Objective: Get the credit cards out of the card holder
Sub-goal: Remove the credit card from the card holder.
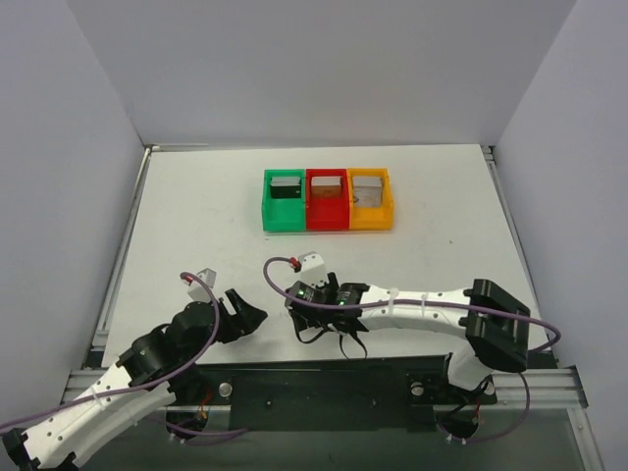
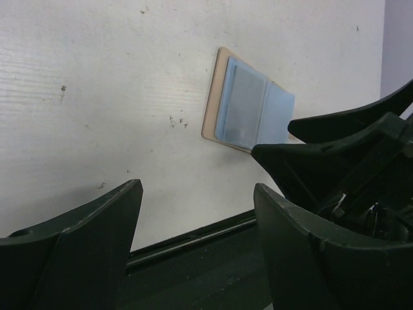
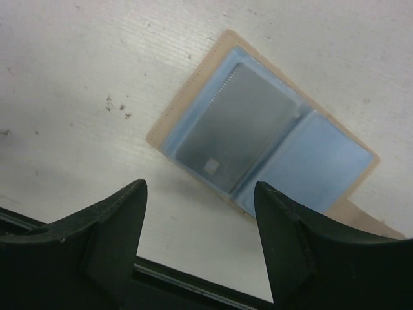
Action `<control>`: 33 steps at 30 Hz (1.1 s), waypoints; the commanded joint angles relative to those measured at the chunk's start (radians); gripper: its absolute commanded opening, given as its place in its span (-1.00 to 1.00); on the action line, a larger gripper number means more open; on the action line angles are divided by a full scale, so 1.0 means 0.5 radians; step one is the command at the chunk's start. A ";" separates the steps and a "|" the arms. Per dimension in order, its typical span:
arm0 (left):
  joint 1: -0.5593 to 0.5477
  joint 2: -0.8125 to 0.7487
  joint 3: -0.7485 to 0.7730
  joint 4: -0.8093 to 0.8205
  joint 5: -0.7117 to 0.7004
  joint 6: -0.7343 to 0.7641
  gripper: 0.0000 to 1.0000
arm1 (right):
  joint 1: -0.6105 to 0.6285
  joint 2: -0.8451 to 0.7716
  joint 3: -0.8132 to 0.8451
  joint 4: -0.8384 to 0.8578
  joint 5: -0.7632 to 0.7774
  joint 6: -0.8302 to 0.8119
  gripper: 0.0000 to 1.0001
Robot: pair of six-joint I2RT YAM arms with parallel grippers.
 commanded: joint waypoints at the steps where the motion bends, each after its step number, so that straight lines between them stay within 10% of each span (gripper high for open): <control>1: 0.008 0.080 0.182 -0.007 -0.020 0.052 0.59 | 0.010 0.189 0.169 0.032 0.012 0.015 0.20; 33: 0.008 -0.055 0.071 -0.028 -0.097 0.000 0.53 | -0.052 0.413 0.077 0.005 0.089 0.116 -0.84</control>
